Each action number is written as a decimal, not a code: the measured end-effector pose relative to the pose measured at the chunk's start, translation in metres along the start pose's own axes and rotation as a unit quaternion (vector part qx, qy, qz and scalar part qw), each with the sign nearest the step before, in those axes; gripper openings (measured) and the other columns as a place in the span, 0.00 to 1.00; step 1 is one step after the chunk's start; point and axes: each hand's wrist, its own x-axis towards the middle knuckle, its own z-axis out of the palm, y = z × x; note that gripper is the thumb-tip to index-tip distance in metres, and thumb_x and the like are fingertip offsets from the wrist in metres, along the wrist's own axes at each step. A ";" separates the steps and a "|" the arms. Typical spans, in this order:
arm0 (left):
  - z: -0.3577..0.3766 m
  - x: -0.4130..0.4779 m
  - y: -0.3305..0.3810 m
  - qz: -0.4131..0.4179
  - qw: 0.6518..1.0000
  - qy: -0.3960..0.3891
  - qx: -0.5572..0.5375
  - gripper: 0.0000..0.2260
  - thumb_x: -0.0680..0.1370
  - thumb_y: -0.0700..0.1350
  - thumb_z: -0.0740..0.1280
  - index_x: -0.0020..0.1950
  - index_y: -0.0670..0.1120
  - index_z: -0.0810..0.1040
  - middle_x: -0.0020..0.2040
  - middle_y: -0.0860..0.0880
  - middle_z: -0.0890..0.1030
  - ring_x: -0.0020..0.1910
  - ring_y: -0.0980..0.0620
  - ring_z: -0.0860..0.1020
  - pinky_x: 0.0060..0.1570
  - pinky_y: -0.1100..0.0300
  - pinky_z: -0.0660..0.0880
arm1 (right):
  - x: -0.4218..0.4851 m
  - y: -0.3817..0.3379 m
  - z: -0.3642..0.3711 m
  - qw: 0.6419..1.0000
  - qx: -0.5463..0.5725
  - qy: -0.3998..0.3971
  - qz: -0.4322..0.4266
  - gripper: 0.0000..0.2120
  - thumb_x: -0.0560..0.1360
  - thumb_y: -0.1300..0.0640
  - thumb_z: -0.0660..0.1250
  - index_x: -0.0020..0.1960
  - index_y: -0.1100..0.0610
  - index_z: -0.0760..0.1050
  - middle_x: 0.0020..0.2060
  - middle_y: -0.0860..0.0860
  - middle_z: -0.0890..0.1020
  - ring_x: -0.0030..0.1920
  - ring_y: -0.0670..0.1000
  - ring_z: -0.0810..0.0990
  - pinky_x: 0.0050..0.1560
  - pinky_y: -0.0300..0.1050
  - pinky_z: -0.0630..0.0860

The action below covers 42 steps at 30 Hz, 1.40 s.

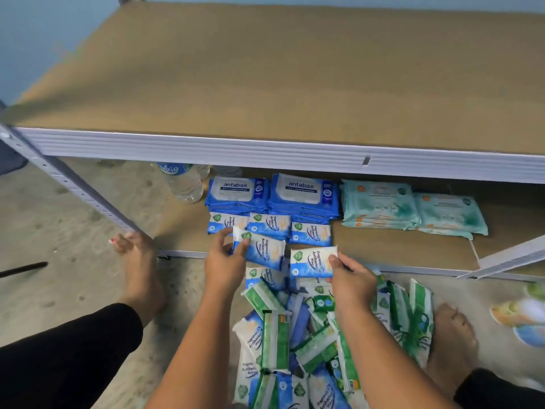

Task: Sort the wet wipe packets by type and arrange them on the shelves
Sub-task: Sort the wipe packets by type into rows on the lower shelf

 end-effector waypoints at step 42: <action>0.004 0.154 -0.058 0.039 0.968 0.153 0.196 0.18 0.81 0.53 0.65 0.70 0.49 0.74 0.57 0.41 0.74 0.59 0.41 0.74 0.59 0.56 0.68 | 0.130 0.036 0.078 0.988 -0.149 -0.040 -0.017 0.15 0.76 0.60 0.73 0.62 0.57 0.81 0.38 0.41 0.81 0.45 0.49 0.83 0.49 0.42 0.76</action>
